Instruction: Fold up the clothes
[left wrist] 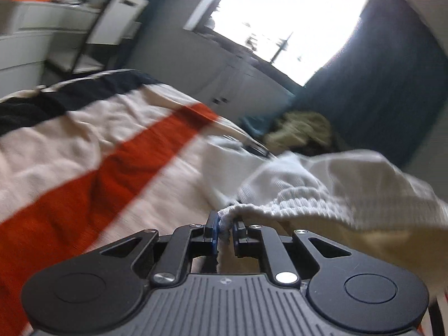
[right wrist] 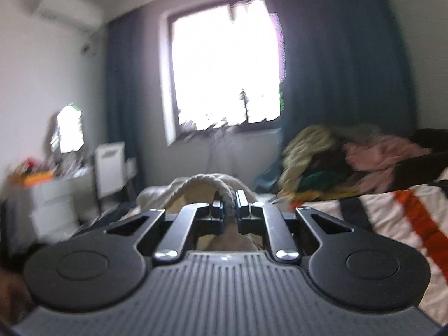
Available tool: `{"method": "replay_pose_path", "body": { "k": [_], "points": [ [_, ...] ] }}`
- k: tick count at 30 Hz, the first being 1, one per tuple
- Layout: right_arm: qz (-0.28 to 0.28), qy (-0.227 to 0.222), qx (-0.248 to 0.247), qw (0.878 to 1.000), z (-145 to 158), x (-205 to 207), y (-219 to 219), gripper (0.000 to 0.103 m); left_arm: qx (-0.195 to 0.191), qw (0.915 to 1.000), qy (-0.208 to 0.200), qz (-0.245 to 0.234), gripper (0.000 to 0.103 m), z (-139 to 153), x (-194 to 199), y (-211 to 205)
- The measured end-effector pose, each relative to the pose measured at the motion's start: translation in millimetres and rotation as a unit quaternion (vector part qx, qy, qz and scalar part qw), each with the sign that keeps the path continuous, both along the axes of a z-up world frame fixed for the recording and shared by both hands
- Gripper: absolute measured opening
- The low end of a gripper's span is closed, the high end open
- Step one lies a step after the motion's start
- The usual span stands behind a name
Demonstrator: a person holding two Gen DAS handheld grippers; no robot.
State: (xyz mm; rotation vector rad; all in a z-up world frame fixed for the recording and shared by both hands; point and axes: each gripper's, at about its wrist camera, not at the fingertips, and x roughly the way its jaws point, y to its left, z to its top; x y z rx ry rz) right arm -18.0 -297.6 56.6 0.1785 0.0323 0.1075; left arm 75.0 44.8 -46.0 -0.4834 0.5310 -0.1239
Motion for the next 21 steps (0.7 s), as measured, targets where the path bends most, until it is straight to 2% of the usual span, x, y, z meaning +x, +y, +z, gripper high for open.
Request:
{"method": "replay_pose_path", "body": {
  "k": [3,6,9,12,15,16,19,21],
  "points": [
    [-0.056,-0.013,0.029,0.998,0,0,-19,0.011,0.024,0.9981,-0.002,-0.056,0.012,-2,-10,-30],
    [-0.098,-0.005,0.042,0.994,-2,4,-34,0.011,0.048,0.9943,-0.006,-0.095,0.011,-9,-18,-59],
    [-0.117,0.004,0.037,0.992,0,19,-42,0.010,0.048,0.9925,-0.019,-0.111,0.009,-9,-19,-67],
    [-0.112,0.008,0.012,0.994,25,60,-33,0.010,0.045,0.9907,-0.032,-0.125,0.009,-7,-18,-72],
    [-0.102,0.011,-0.014,0.995,55,105,-19,0.010,0.018,0.9898,-0.059,-0.128,0.008,5,-9,-56],
    [-0.098,0.008,-0.033,0.995,67,121,-9,0.010,0.011,0.9882,-0.068,-0.137,0.007,11,-4,-50],
    [-0.061,-0.025,-0.126,0.990,108,180,65,0.010,0.019,0.9850,-0.094,-0.143,0.006,28,18,-33],
    [-0.024,-0.031,-0.158,0.987,108,216,126,0.010,0.002,0.9865,-0.113,-0.119,0.006,37,33,-10]
  ]
}}
